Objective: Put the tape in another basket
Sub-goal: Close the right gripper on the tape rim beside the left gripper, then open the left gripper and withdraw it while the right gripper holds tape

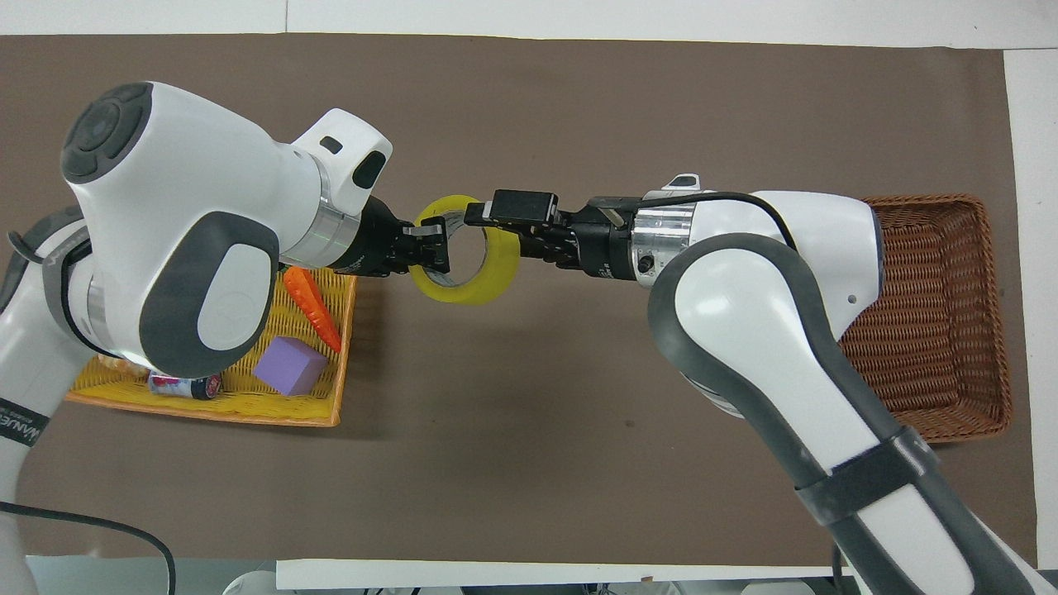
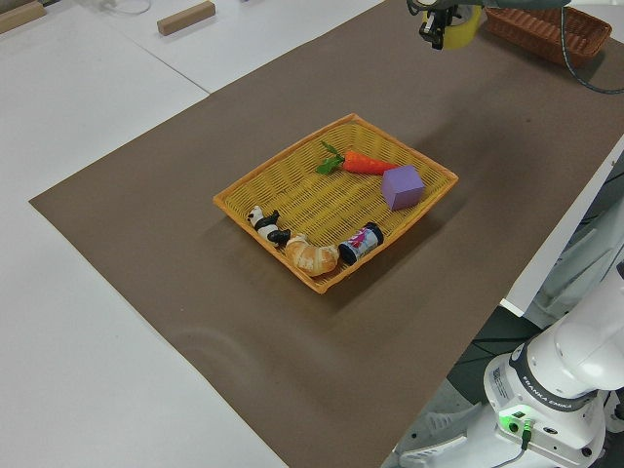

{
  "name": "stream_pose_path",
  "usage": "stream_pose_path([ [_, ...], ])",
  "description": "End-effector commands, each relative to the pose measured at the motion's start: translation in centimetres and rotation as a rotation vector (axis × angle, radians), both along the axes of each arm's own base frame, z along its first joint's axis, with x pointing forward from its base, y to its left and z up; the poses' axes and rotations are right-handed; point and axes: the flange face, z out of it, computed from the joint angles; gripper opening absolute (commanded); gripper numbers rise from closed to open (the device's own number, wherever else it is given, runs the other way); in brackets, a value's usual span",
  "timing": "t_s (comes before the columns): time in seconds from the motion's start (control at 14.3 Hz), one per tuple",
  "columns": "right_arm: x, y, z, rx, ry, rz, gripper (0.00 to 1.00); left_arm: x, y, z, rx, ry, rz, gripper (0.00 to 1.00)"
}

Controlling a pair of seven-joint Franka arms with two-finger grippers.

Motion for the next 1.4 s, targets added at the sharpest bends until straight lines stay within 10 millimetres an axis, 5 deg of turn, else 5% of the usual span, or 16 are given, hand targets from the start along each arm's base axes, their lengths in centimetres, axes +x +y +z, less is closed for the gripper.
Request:
stream_pose_path([
  [0.0,-0.63,-0.02,-0.2,-0.001,-0.011,0.0,1.0,0.21,-0.1,0.71,-0.009,0.008,0.01,0.01],
  [0.84,-1.07,0.02,-0.46,-0.046,-0.035,0.08,1.0,0.22,0.06,0.64,-0.007,0.013,0.009,0.0],
  [1.33,-1.12,0.05,-0.5,-0.056,-0.038,0.09,0.87,0.23,0.15,0.54,-0.004,0.017,0.008,0.0],
])
